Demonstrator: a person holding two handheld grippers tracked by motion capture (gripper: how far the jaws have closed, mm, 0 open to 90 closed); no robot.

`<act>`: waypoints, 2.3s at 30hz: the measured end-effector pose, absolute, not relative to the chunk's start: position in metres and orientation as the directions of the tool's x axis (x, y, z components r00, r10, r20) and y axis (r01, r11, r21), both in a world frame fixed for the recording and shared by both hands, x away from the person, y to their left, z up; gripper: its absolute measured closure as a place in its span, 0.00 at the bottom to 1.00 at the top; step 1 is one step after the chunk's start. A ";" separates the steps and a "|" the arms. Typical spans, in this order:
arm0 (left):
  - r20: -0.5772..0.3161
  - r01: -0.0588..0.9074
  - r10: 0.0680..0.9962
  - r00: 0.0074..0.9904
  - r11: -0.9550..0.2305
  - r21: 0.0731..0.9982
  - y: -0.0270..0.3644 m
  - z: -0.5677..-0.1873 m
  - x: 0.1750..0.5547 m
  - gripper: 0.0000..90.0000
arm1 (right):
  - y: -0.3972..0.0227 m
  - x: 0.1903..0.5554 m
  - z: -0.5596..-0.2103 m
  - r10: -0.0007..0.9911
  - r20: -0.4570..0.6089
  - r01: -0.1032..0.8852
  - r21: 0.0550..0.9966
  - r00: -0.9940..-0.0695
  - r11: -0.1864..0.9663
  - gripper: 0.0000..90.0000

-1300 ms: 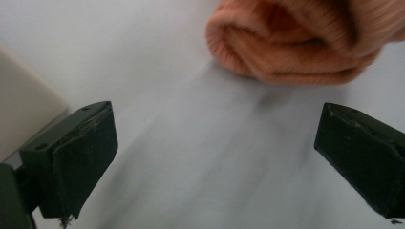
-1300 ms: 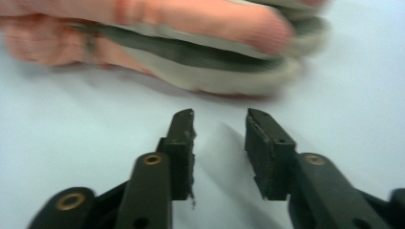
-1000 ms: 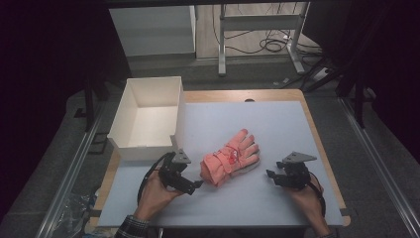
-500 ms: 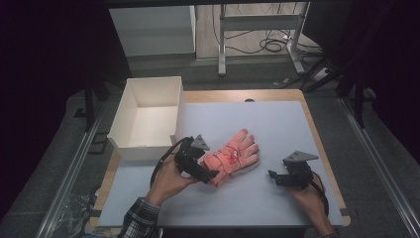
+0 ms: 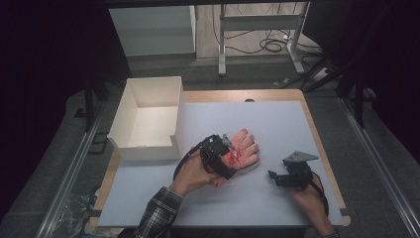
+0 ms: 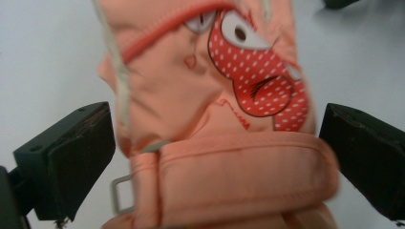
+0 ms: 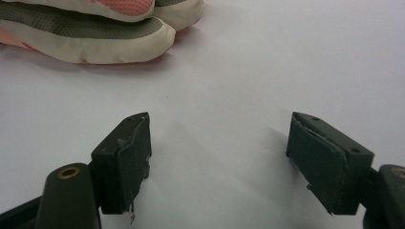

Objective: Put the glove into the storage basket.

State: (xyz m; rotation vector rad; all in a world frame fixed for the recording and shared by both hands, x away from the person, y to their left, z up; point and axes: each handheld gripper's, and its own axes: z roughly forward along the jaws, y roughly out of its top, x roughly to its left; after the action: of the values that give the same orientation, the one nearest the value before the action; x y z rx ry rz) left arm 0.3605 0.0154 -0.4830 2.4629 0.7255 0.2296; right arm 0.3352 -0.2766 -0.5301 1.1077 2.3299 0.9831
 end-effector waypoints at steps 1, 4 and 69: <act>0.007 0.449 0.544 0.839 -0.699 0.557 0.015 -0.483 0.361 0.00 | -0.277 0.335 -0.530 0.785 -0.038 0.521 0.729 -0.618 0.445 0.26; 0.014 0.456 0.541 0.841 -0.723 0.519 0.012 -0.498 0.362 0.00 | -0.277 0.335 -0.530 0.785 -0.040 0.519 0.729 -0.619 0.446 0.26; -0.005 0.552 0.666 0.746 -0.614 0.565 0.051 -0.409 0.411 0.54 | -0.276 0.335 -0.531 0.784 -0.043 0.514 0.732 -0.619 0.446 0.26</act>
State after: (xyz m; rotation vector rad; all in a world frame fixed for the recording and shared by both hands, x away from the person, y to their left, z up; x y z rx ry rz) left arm 0.4107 0.0513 -0.4087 2.3963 0.9156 0.2763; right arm 0.3347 -0.2762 -0.5310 1.1000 2.3255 0.9858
